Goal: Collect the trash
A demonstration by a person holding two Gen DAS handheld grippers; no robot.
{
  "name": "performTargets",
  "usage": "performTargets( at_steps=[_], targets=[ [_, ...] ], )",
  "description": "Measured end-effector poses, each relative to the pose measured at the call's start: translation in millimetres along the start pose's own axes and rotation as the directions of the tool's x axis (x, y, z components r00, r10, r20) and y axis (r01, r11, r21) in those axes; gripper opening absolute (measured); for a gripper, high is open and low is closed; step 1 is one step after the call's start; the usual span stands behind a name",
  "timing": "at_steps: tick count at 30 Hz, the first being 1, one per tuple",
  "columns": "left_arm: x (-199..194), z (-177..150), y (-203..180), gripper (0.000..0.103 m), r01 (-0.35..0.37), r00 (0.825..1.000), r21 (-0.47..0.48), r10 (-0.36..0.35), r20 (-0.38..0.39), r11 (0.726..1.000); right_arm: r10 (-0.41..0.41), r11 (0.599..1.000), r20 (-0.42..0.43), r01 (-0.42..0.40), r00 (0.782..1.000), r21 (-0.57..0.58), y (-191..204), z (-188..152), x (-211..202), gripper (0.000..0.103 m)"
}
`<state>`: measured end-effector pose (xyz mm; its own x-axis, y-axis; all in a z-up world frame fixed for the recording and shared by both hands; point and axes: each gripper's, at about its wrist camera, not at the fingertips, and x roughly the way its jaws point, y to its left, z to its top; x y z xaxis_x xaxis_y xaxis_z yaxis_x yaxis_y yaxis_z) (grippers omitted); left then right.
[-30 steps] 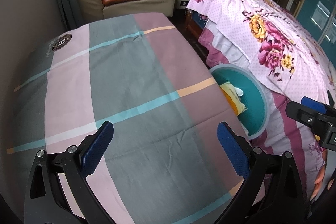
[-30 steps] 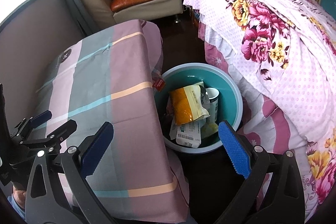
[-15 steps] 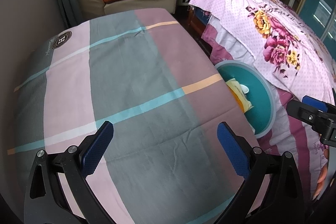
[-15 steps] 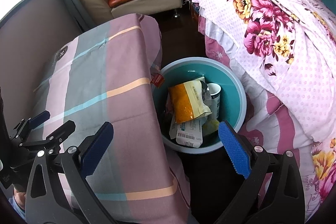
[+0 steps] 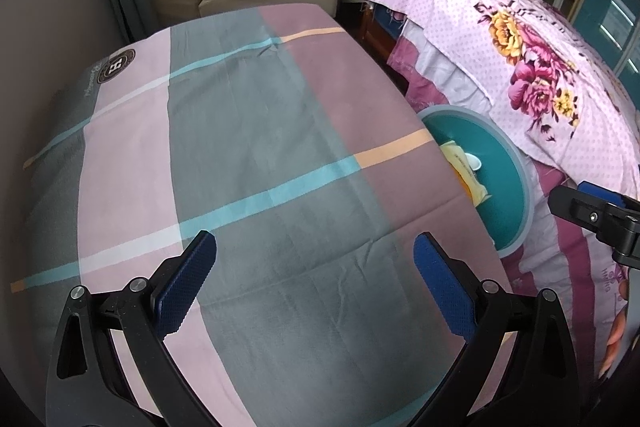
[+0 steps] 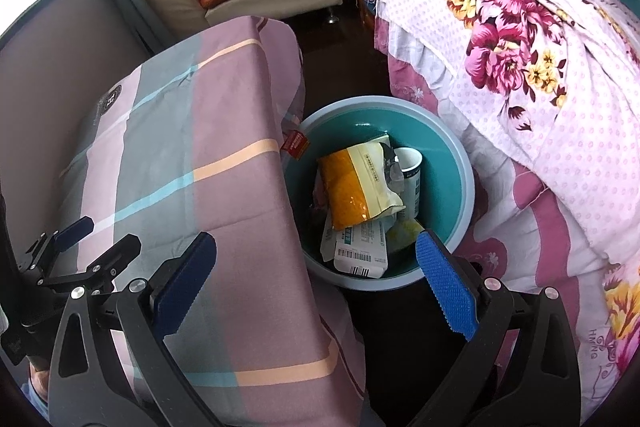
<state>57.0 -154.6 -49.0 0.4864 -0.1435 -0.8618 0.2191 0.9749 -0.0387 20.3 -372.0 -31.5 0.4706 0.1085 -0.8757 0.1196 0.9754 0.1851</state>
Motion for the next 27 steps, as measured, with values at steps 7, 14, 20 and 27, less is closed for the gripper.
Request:
performTargets(
  at_steps=[7, 14, 20, 27],
  targets=[
    [4, -1, 1, 0.099, 0.011, 1.0, -0.003, -0.011, -0.012, 1.0, -0.006, 1.0, -0.007, 0.006, 1.0, -0.004, 1, 0, 3, 0.096],
    [4, -2, 3, 0.099, 0.019, 1.0, -0.005, -0.019, -0.013, 1.0, -0.014, 1.0, -0.005, 0.014, 1.0, -0.01, 4, 1, 1, 0.096],
    [0, -4, 3, 0.099, 0.028, 1.0, -0.005, -0.028, -0.008, 1.0, -0.026, 0.999, -0.001, 0.026, 1.0, -0.019, 7, 0, -4, 0.096],
    [0, -5, 9, 0.099, 0.048, 0.999, -0.034, -0.049, -0.025, 0.998, -0.036, 0.999, 0.008, 0.036, 0.999, -0.027, 12, -1, -11, 0.096]
  ],
)
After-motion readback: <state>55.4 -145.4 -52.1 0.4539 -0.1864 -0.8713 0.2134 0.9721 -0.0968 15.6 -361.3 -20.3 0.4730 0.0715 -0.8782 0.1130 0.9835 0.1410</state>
